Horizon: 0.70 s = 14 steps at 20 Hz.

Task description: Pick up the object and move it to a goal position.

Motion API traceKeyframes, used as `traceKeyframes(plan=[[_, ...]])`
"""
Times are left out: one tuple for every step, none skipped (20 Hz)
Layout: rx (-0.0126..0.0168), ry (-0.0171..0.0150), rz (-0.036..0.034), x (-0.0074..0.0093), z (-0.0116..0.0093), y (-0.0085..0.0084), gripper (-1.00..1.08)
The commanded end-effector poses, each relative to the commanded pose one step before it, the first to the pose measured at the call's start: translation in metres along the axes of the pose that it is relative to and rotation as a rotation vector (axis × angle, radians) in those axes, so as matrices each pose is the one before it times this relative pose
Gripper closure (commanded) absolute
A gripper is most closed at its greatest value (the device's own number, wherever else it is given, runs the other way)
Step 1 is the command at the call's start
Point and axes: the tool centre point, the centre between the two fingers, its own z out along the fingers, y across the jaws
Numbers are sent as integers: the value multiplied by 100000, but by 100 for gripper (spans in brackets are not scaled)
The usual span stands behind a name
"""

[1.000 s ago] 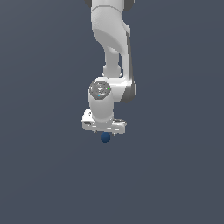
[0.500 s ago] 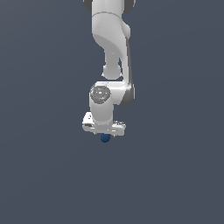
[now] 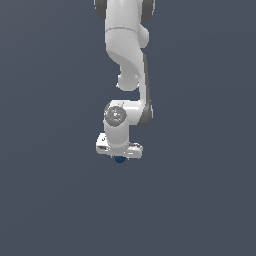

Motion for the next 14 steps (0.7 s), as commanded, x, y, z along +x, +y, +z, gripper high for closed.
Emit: traceKeyframes(plan=[[-30, 91, 51, 55, 59, 40, 108], [0, 0, 0, 0, 0, 0, 108], [0, 0, 0, 0, 0, 0, 108], [0, 0, 0, 0, 0, 0, 108], [0, 0, 0, 0, 0, 0, 108], [0, 0, 0, 0, 0, 0, 108], [0, 0, 0, 0, 0, 0, 108], [0, 0, 0, 0, 0, 0, 108], [0, 0, 0, 0, 0, 0, 108], [58, 28, -101, 1, -48, -87, 108], [0, 0, 0, -16, -3, -8, 108], [0, 0, 0, -48, -9, -24, 108], [0, 0, 0, -80, -15, -39, 108], [0, 0, 0, -112, -21, -55, 108]])
